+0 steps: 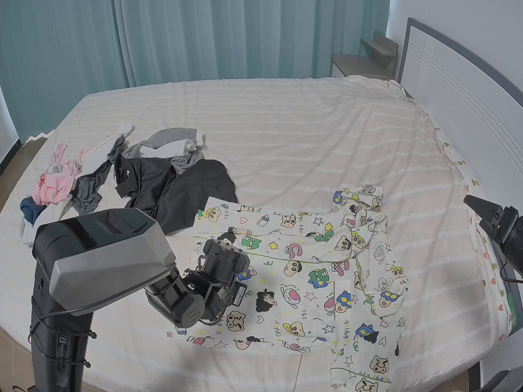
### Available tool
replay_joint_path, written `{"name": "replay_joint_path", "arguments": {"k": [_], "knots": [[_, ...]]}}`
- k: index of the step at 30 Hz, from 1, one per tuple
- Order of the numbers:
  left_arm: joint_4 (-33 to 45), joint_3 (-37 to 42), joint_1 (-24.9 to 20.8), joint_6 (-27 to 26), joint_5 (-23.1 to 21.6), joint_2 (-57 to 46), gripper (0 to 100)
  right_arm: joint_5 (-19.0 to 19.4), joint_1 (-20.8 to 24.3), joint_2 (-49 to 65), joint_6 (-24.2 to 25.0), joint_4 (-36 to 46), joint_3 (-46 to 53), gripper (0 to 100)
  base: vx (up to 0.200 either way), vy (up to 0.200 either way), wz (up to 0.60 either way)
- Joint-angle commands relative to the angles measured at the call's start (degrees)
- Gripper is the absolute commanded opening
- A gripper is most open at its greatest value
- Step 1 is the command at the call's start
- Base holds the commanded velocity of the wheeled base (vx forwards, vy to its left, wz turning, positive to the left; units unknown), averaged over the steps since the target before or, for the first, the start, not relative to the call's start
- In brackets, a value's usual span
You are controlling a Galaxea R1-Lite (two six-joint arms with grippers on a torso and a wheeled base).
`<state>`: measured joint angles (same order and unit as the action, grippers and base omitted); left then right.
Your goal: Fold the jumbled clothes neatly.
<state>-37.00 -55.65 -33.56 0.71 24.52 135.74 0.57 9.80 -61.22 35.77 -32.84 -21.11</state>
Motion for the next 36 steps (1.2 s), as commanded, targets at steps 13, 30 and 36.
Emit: {"name": "replay_joint_path", "arguments": {"k": [13, 30, 36], "knots": [[-6.5, 0.8, 10.4, -9.5, 0.0, -6.7, 0, 0.1, 0.1, -0.4, 0.0, 0.0, 0.0, 100, 0.0, 0.0, 0.0], [-12.5, -0.5, 15.5, -7.9, -7.2, -1.6, 0, 0.8, 0.1, -0.3, 0.1, 0.1, 0.1, 100, 0.0, 0.0, 0.0], [-12.0, 0.2, 15.9, -1.0, -8.9, -1.4, 100, 0.9, 0.1, -0.4, 0.1, 0.1, 0.2, 100, 0.0, 0.0, 0.0]]}}
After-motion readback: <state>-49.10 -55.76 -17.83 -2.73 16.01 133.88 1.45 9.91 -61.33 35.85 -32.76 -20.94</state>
